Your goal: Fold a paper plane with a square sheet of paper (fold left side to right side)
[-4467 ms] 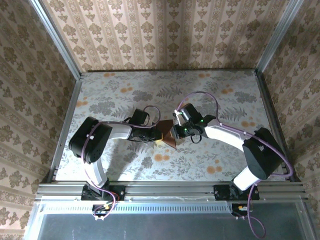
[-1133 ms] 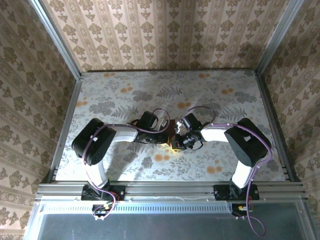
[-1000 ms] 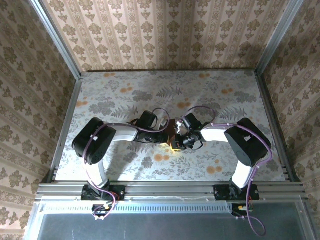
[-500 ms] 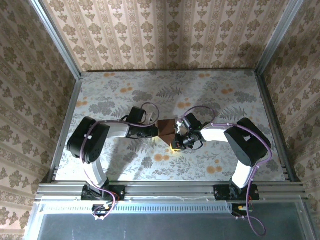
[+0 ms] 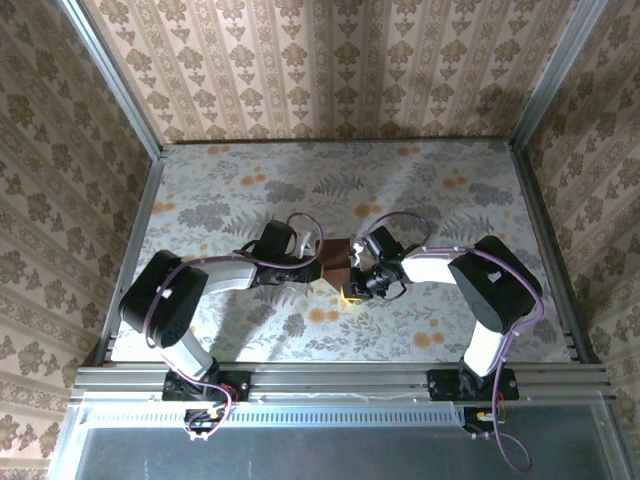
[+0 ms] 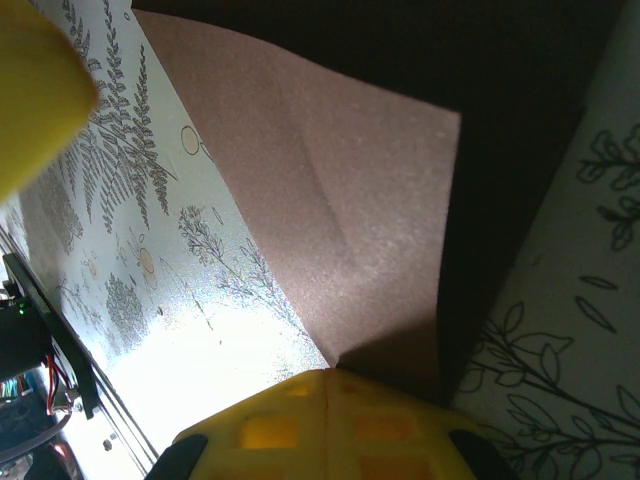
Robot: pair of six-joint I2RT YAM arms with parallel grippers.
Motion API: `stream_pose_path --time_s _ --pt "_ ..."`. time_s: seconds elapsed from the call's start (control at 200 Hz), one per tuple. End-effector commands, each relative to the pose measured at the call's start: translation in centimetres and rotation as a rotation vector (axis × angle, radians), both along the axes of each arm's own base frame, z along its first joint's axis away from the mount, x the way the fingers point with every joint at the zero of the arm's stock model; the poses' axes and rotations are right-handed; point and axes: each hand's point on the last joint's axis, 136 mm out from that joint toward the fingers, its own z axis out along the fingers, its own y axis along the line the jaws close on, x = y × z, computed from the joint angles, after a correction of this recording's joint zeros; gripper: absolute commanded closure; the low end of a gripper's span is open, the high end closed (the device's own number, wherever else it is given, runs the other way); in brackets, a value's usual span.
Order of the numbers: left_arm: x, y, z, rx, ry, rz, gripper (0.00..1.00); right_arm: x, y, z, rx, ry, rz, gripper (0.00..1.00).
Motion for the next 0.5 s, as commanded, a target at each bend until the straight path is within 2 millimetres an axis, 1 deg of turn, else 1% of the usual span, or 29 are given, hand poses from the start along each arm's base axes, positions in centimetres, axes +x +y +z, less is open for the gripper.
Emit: stream_pose_path --time_s 0.0,0.08,0.23,0.415,0.5 --pt "0.3 -1.4 -0.1 -0.023 -0.009 -0.039 1.00 -1.7 -2.9 -3.8 -0.165 0.080 -0.042 1.00" --pt "0.6 -2.0 -0.3 -0.027 -0.008 -0.048 1.00 -1.8 -2.9 -3.9 -0.167 0.080 -0.042 1.00" --pt "0.8 -2.6 -0.5 -0.034 -0.007 -0.054 1.00 -1.7 -2.7 -3.8 -0.163 0.079 -0.039 1.00" --pt "0.6 -2.7 -0.6 -0.028 -0.009 -0.060 1.00 -1.8 -2.7 -3.8 -0.165 0.081 -0.037 1.00" --pt "0.6 -2.7 -1.1 -0.017 0.000 -0.061 1.00 -1.7 -2.6 -3.7 -0.164 0.078 -0.037 1.00"
